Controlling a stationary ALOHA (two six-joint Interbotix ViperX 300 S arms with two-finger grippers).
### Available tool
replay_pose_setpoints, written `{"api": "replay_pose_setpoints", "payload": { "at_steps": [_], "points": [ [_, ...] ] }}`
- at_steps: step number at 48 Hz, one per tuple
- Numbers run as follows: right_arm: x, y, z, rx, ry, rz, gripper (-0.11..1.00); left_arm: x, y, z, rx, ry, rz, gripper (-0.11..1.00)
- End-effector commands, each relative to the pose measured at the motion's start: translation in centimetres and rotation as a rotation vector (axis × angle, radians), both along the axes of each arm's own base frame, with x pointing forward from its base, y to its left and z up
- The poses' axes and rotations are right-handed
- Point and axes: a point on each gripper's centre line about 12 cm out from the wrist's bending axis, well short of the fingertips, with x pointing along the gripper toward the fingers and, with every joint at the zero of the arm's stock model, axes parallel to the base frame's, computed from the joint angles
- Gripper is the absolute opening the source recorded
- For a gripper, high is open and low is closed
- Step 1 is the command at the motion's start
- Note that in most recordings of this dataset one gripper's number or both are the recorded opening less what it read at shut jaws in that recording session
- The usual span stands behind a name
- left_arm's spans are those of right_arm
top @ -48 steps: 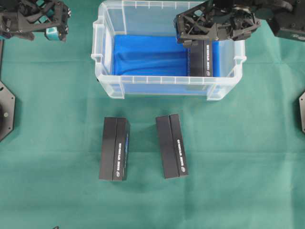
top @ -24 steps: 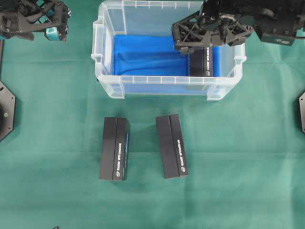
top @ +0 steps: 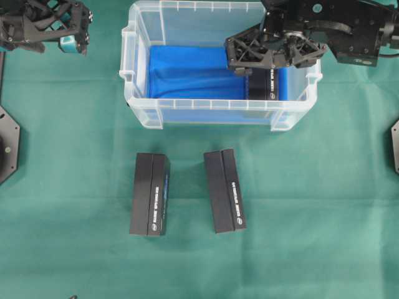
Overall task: Take out the box from the case.
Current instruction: 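Lower the right gripper around the right black box and close it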
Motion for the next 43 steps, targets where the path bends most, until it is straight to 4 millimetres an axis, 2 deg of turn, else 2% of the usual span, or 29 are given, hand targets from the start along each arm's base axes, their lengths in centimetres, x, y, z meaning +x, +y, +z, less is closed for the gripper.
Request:
{"api": "replay_pose_setpoints", "payload": {
  "at_steps": [1, 23, 43],
  "points": [
    [-0.1, -0.3, 0.5, -0.008, -0.023, -0.008, 0.92, -0.2, 0.0, 0.8, 0.012, -0.026, 0.001, 0.97],
    [0.6, -1.2, -1.8, -0.007, -0.028, -0.022, 0.92, -0.2, 0.0, 0.7, 0.012, -0.025, 0.001, 0.97],
    [0.7, -1.3, -2.2, -0.003, -0.018, -0.025, 0.91, -0.2, 0.0, 0.7, 0.013, -0.024, 0.0, 0.97]
  ]
}}
